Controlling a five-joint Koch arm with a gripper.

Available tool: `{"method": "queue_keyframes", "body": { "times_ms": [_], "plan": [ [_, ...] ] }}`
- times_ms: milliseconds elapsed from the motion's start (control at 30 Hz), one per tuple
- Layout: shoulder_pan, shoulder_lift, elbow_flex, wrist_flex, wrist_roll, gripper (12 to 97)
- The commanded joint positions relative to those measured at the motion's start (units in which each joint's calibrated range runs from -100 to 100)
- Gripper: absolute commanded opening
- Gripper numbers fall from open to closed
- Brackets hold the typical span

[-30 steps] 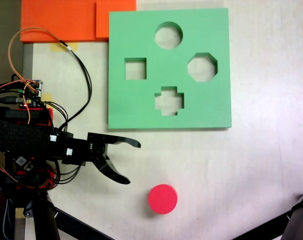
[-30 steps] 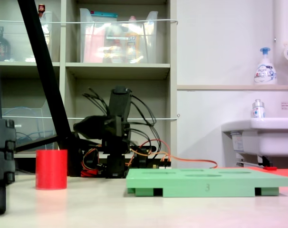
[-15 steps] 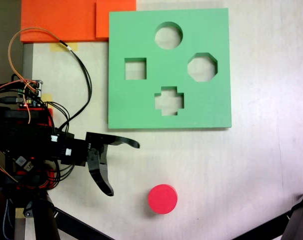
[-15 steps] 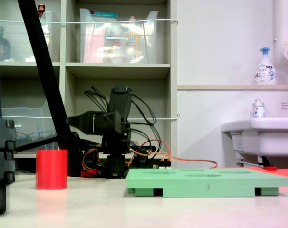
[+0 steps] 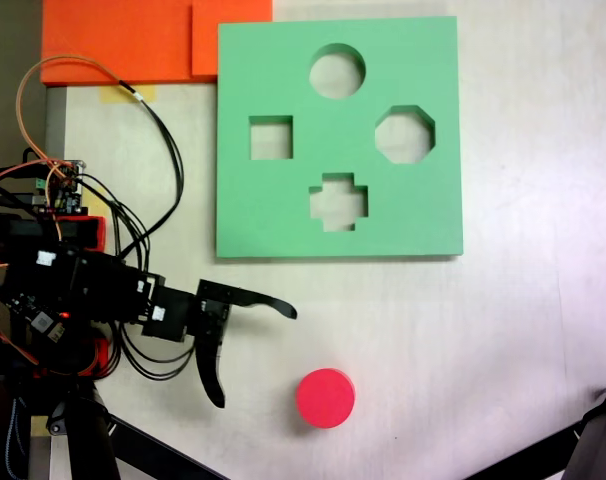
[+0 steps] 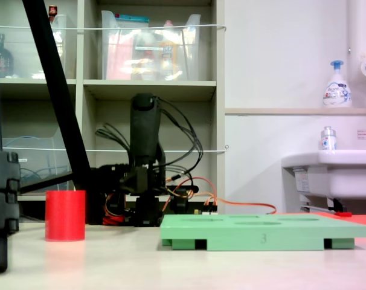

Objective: Put the cylinder block into the corresponding hole

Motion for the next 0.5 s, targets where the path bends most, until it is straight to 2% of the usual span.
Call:
{"method": "queue_keyframes", "body": {
  "times_ms": [0, 100, 467],
  "plan": [
    [-0.15, 10.94, 1.84, 6.75, 0.73, 95.8],
    [-0.49, 19.45, 3.04, 6.75, 0.78, 95.6],
    [-3.61, 29.23, 14.60, 6.75, 0.93, 93.8]
  ]
}}
